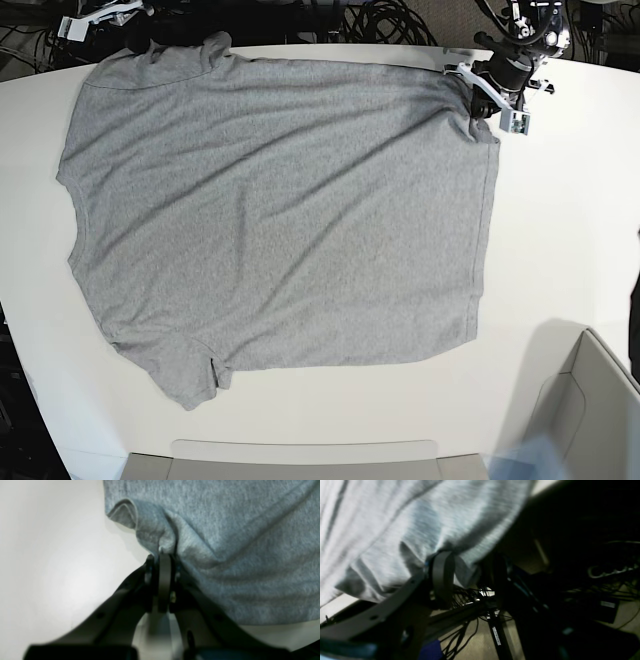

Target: Fold the T-shirt properly

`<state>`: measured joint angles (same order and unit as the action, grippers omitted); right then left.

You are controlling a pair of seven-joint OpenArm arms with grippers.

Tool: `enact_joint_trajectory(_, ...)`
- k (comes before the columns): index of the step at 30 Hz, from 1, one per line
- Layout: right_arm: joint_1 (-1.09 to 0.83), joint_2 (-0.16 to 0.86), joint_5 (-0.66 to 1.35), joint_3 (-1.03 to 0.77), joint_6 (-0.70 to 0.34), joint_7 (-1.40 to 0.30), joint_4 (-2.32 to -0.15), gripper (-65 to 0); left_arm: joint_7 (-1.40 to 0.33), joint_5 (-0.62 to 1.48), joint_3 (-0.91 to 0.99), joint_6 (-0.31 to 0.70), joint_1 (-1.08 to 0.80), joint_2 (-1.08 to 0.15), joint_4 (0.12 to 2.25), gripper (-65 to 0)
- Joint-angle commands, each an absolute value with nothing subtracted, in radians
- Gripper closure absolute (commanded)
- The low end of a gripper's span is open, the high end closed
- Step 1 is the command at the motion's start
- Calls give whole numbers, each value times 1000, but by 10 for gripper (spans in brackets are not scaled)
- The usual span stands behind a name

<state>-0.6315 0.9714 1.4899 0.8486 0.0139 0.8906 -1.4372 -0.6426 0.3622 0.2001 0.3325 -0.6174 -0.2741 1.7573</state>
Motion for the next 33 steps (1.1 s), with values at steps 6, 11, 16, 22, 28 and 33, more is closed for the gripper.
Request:
enact_joint_trajectory(6,-622,990,1484,851,-2,909,-1449,-250,-677,338,202,321,-628,-278,1756,0)
enact_joint_trajectory(11,-627,990,1484,851,-2,909,-1469,-81,-677,340,202,321,-628,-278,1756,0)
enact_joint_trajectory(16,-645,1000,1484,852,-2,915,-1497,0,-677,340,202,321,-628,-278,1756,0)
enact_joint_trajectory(22,-707,998,1484,845,-1,981,-1561,0,-677,343,203,321,-628,-278,1759,0)
enact_joint_trajectory(28,-791,1003,1484,845,5,1132,-1616,0,-677,344,209,323,-638,-278,1790,0)
enact_joint_trajectory(33,-806,1070,1484,842,8,1152,-1653,0,-676,344,211,320,-647,-277,1873,0)
